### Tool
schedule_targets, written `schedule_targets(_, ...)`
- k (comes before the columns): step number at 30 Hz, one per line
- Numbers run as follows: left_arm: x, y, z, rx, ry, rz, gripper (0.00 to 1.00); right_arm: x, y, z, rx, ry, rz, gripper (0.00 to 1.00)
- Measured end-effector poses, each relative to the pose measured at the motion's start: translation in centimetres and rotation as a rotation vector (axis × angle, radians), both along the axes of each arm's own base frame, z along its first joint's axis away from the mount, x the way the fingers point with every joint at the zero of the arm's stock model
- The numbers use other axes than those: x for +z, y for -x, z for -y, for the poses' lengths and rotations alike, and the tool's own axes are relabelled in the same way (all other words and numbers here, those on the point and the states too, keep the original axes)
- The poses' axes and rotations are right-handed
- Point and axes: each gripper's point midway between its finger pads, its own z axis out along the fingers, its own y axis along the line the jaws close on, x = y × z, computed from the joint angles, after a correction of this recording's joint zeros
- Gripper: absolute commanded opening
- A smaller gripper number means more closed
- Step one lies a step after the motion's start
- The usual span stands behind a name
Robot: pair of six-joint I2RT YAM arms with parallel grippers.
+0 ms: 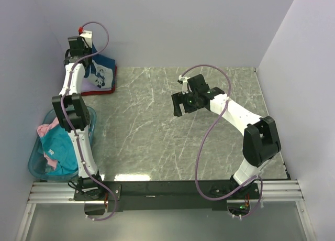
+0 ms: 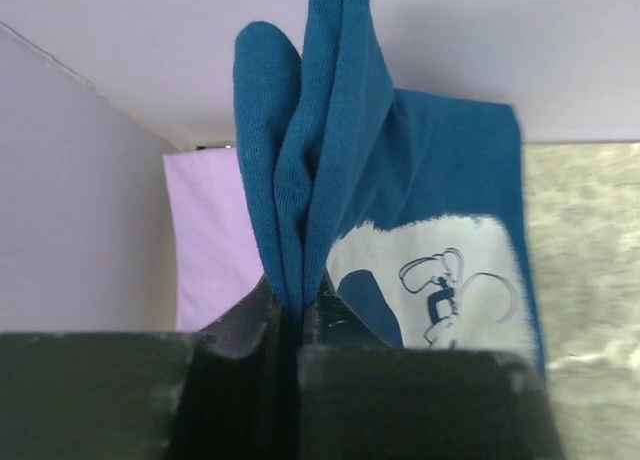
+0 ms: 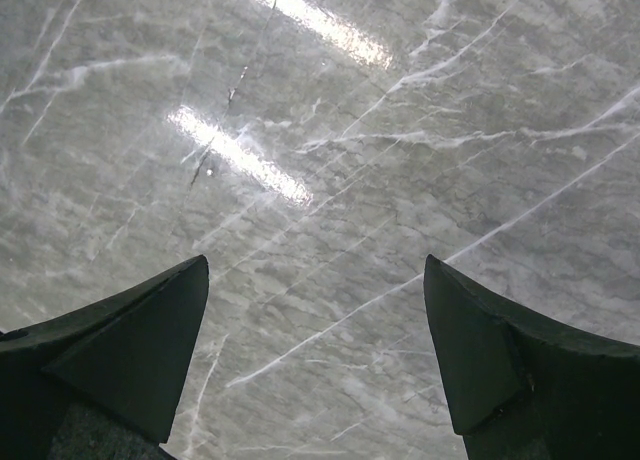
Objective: Fold and stack the t-shirts
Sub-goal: Neatly place the folded tshirt to the corner, then reset both grippers
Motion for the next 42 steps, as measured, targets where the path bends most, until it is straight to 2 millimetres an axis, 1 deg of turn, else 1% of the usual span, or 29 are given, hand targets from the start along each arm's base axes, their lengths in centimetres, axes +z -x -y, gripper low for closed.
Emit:
schedule_targets(2,-0.5,-0.2,-0.5,-0.004,-0.022,-0.003,0.38,-0.1,0.1,0.0,0.0,0.003,-0.005,0.94)
schedule_targets(3,-0.6,-0.4,-0.8,-0.005,-0.035,-0.001,0.52,-0.1,0.1,0.0,0.0,0.003,-0.006,0.94)
schedule_targets(5,-0.6,-0.8,-1.6,0.002,-0.058,0.009,0.61,-0.1,0.1,0.1,0.0,0.003,-0.007,0.94)
schedule_targets(6,-0.4,-1.0,-2.0,0.008,-0.068,0.015,0.68,-0.2,0.1,0.1,0.0,0.004,-0.008,0.94)
schedule_targets(7,-0.2,-1.2,-2.6,0.017,-0.081,0.023,0.72,-0.2,0.1,0.1,0.0,0.004,-0.009,0.94)
schedule_targets(9,0.8,-1.4,-3.7,0.033,-0.104,0.044,0.83,-0.2,0.2,0.1,0.0,0.005,-0.01,0.95)
schedule_targets(10,1.2,-1.4,-4.2,0.041,-0.112,0.051,0.87,-0.2,0.2,0.1,-0.001,0.006,-0.011,0.95)
schedule_targets(11,1.8,-1.3,-4.8,0.049,-0.123,0.06,0.89,-0.2,0.2,0.1,0.0,0.006,-0.011,0.95)
schedule_targets(12,2.5,-1.3,-5.5,0.056,-0.135,0.074,0.95,-0.1,0.2,0.1,0.0,0.006,-0.01,0.95)
schedule_targets(14,3.6,-0.9,-6.3,0.063,-0.153,0.086,0.99,-0.1,0.2,0.1,0.0,0.007,-0.01,0.95)
schedule_targets(17,5.2,0.3,-6.8,0.061,-0.157,0.082,0.99,0.0,0.2,0.3,0.001,0.009,-0.01,0.95)
schedule_targets(19,6.5,1.4,-6.4,0.051,-0.15,0.079,0.99,0.1,0.1,0.7,-0.004,0.012,-0.009,0.95)
schedule_targets(21,8.2,2.8,-5.4,0.026,-0.13,0.079,0.99,0.5,-0.1,1.5,-0.021,0.01,-0.006,0.95)
schedule_targets(22,9.0,3.5,-4.8,0.013,-0.118,0.081,0.99,0.9,-0.3,2.2,-0.036,0.007,0.0,0.95)
schedule_targets(24,11.4,5.3,-3.2,-0.019,-0.083,0.095,0.99,1.9,-0.7,3.9,-0.07,0.001,0.013,0.95)
schedule_targets(27,14.4,8.3,-0.7,-0.054,-0.041,0.107,0.99,4.1,-1.2,6.5,-0.123,-0.02,0.046,0.95)
schedule_targets(29,15.6,10.4,1.5,-0.076,-0.021,0.107,0.99,6.2,-1.6,8.8,-0.173,-0.042,0.088,0.95)
schedule_targets(30,15.9,11.4,2.9,-0.09,-0.007,0.101,0.99,6.9,-1.6,9.6,-0.192,-0.05,0.103,0.95)
schedule_targets(32,15.8,13.5,6.5,-0.136,0.02,0.075,0.99,8.4,-1.5,11.7,-0.239,-0.068,0.131,0.95)
schedule_targets(34,14.9,15.3,10.5,-0.194,0.052,0.042,0.99,9.8,-1.1,13.8,-0.279,-0.076,0.159,0.95)
schedule_targets(35,14.1,16.2,12.6,-0.23,0.07,0.021,0.99,10.2,-0.9,14.5,-0.291,-0.079,0.171,0.95)
schedule_targets(36,13.2,17.0,14.4,-0.256,0.09,-0.007,0.99,10.5,-0.7,15.2,-0.302,-0.082,0.181,0.95)
schedule_targets(37,12.0,18.1,16.3,-0.289,0.109,-0.044,0.99,10.7,-0.2,15.9,-0.313,-0.085,0.189,0.95)
schedule_targets(39,9.1,20.2,19.7,-0.344,0.142,-0.116,0.99,10.5,0.9,16.5,-0.318,-0.086,0.188,0.95)
schedule_targets(41,6.5,22.3,22.0,-0.374,0.172,-0.185,0.99,9.6,2.3,16.7,-0.309,-0.084,0.171,0.96)
schedule_targets(42,4.8,23.7,23.1,-0.391,0.181,-0.228,0.99,8.9,3.1,16.6,-0.3,-0.084,0.154,0.96)
